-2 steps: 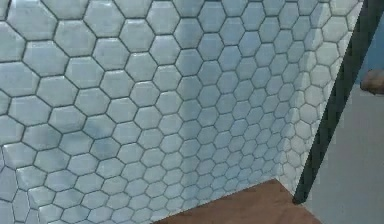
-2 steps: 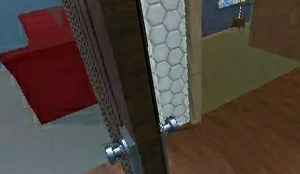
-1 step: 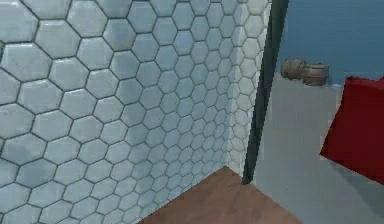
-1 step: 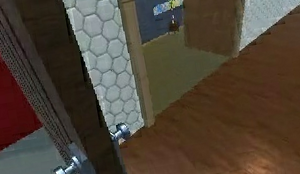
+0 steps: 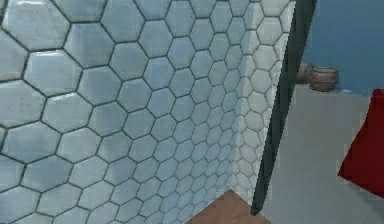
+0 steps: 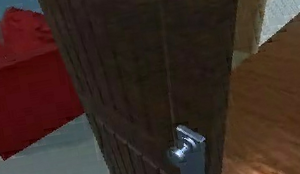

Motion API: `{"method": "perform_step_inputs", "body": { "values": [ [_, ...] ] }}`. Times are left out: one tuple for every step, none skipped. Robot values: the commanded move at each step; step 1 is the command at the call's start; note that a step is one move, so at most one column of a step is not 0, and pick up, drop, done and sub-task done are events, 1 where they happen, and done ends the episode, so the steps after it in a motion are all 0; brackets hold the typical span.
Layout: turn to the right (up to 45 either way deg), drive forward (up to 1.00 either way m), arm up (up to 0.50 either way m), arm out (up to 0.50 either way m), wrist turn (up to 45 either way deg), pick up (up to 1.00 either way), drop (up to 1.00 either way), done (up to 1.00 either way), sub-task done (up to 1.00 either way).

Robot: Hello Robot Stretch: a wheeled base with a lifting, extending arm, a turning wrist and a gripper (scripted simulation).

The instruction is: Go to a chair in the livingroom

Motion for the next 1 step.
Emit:
{"method": "perform_step_inputs", "body": {
  "values": [
    [42.0, 0.00, 0.00, 0.00, 0.0, 0.00, 0.00, 0.00, 0.00]
  ]
}}
